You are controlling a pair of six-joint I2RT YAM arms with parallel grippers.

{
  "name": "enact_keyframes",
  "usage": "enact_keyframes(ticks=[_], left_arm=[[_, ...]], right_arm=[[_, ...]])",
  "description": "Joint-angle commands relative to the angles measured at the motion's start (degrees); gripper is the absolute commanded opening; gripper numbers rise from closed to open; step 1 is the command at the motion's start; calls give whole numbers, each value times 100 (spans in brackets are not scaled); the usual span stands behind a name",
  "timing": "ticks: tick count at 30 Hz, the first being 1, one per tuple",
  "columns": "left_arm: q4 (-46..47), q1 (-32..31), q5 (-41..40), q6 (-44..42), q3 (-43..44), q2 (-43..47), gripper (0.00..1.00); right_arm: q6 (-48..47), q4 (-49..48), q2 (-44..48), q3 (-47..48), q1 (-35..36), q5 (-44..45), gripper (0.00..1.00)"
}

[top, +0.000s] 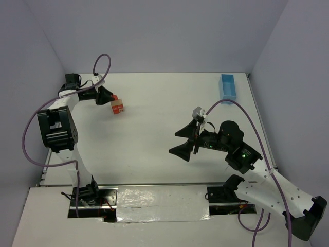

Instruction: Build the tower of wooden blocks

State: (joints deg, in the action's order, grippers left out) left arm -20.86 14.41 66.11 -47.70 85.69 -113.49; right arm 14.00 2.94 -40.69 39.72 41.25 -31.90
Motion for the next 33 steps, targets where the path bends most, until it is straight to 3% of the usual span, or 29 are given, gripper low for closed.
enact_keyframes(ticks=[1,30,33], left_arm=[[-66,-44,254,-247,202,-120,6],[-128,-44,60,86,369,-446,18],[-216,-44,60,51,431,-454,45]], right_arm=[[-73,-276,34,-70,58,-9,100],[-134,-268,105,-97,164,-88,100],[-152,-276,87,-105,172,-97,100]])
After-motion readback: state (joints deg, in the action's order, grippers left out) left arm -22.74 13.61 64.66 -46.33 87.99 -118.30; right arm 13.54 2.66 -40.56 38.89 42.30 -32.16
